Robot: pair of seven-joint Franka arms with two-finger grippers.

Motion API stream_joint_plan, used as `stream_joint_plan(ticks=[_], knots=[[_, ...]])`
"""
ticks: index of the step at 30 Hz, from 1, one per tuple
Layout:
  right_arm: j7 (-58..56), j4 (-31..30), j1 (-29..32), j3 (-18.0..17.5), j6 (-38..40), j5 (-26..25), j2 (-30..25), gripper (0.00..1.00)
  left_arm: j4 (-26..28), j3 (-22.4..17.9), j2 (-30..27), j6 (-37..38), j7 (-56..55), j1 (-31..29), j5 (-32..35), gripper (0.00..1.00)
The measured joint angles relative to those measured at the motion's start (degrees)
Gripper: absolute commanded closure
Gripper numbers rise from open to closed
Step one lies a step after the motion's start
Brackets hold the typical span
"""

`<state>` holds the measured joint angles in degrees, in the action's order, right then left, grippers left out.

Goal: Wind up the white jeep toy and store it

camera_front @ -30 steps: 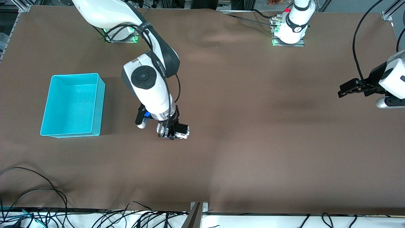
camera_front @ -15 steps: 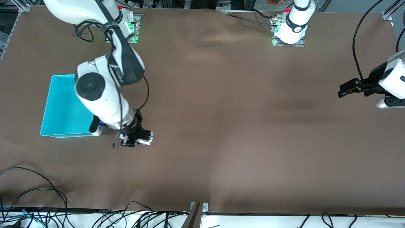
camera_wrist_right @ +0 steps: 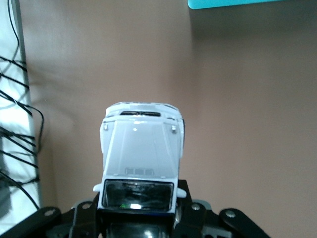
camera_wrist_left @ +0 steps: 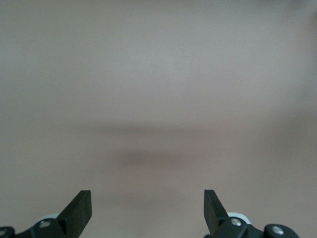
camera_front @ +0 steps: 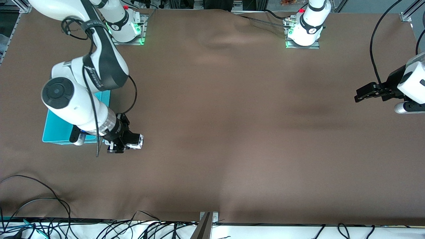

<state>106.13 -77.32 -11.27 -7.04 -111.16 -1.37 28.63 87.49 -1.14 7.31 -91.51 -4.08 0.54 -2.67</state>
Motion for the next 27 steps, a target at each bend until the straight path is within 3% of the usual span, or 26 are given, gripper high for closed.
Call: stream_joint_plan(ticks=[13, 27], knots=[[-24.5, -18.3, 7.8, 0.2, 1.1, 3.7, -12.6, 1.00, 0.0, 0.0, 0.0, 0.0, 0.0, 0.0, 0.0, 0.00], [-51.9, -31.6, 12.0, 6.1, 1.2, 3.9, -18.6, 1.00, 0.0, 0.0, 0.1, 0.0, 0.0, 0.0, 0.0, 0.00]])
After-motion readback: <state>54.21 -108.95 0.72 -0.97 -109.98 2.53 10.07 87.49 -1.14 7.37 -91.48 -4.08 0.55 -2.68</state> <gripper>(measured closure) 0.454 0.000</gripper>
